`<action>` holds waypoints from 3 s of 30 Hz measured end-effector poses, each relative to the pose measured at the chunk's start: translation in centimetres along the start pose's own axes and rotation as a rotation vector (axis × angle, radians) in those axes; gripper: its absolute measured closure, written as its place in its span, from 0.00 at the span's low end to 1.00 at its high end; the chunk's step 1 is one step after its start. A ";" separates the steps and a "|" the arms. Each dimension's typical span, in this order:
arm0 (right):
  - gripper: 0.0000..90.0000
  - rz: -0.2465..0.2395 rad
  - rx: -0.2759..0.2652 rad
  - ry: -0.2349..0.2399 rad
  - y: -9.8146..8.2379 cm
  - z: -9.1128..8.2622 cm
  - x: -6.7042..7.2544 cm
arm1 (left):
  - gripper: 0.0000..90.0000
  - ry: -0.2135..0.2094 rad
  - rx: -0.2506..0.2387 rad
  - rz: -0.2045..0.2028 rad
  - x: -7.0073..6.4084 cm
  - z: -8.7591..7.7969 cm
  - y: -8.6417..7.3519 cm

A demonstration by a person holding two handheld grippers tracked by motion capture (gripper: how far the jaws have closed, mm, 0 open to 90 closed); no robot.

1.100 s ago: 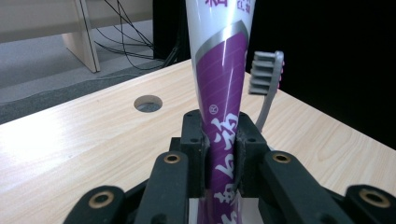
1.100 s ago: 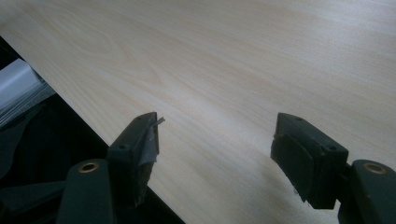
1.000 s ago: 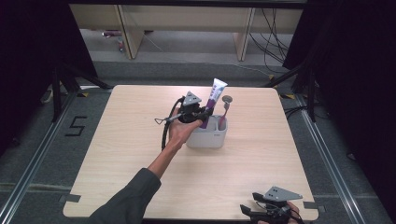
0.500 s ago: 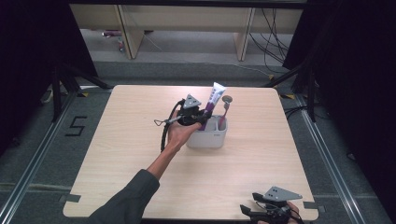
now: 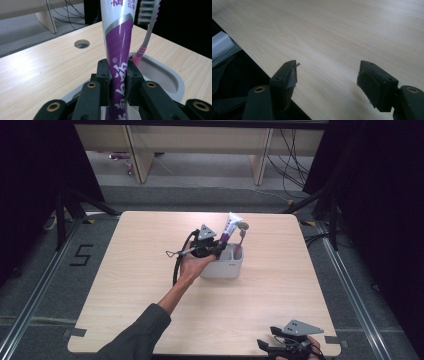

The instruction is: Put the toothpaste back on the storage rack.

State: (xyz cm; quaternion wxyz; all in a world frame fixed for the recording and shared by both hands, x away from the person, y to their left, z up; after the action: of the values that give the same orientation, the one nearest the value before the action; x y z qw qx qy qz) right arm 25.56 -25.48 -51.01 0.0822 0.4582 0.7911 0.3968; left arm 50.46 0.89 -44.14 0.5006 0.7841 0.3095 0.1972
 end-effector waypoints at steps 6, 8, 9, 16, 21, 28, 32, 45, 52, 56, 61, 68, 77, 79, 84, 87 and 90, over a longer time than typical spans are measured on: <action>0.36 0.003 0.003 0.002 0.0 0.1 0.0 | 0.79 -0.004 0.007 -0.007 0.4 -0.2 -0.1; 0.36 0.026 0.014 0.011 -0.1 0.1 0.2 | 0.77 0.001 0.014 0.012 0.2 -0.3 0.0; 0.36 -0.009 0.003 0.001 0.0 0.1 -0.1 | 0.77 -0.002 0.011 0.009 0.2 -0.5 0.1; 0.36 0.011 0.012 0.017 -0.1 0.2 0.1 | 0.70 0.008 0.026 0.017 0.7 -1.9 0.7; 0.36 -0.006 0.005 0.019 0.0 0.3 -0.1 | 0.64 0.006 0.021 0.012 1.1 -3.1 1.1; 0.36 0.033 0.015 0.010 -0.1 0.2 0.0 | 0.55 -0.015 0.023 0.004 1.1 -5.3 1.6; 0.36 0.009 0.007 -0.005 -0.1 0.2 -0.2 | 0.49 -0.031 0.026 -0.005 1.0 -7.0 1.6; 0.35 0.004 0.006 -0.018 -0.2 0.2 -0.4 | 0.36 -0.076 0.043 0.005 -0.1 -13.1 -0.3; 0.35 0.005 0.007 -0.016 -0.1 0.3 -0.4 | 0.27 -0.113 0.046 0.016 -1.3 -15.7 -2.4; 0.35 0.004 0.014 -0.008 -0.1 0.4 -0.3 | 0.25 -0.119 0.060 0.028 -1.8 -17.0 -4.1; 0.35 -0.005 0.008 0.001 -0.1 0.5 -0.3 | 0.20 -0.113 0.057 0.023 -2.3 -18.5 -6.3; 0.35 0.006 0.005 0.007 -0.1 0.5 -0.2 | 0.18 -0.150 0.054 0.033 -3.4 -19.7 -8.6; 0.35 -0.009 0.001 -0.003 0.0 0.5 0.0 | 0.18 -0.155 0.047 0.063 -4.8 -21.4 -10.8; 0.35 -0.009 -0.004 -0.002 0.0 0.5 0.0 | 0.18 -0.149 0.052 0.070 -4.9 -21.7 -11.2; 0.35 0.006 -0.001 0.003 0.0 0.5 0.2 | 0.18 -0.139 0.045 0.079 -5.2 -22.4 -12.3; 0.35 0.008 -0.005 0.007 0.0 0.6 0.2 | 0.18 -0.150 0.039 0.086 -5.2 -22.8 -13.0; 0.35 -0.005 -0.010 0.009 0.1 0.6 0.2 | 0.17 -0.145 0.049 0.100 -5.3 -23.1 -13.7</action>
State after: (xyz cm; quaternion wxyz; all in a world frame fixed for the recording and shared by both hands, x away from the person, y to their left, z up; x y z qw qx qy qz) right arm 25.81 -24.98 -51.33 0.0818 0.4541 0.7905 0.4028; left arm 28.34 16.86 -46.84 0.4918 0.8228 0.2377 0.1567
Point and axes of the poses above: each handheld gripper's, and its own axes: z roughly forward along the jaws, y roughly out of its top, x roughly to its left, the point moved 2 cm from there along z, roughly forward along the jaws, and after that the axes turned 5 degrees about z, right-handed, at the moved point
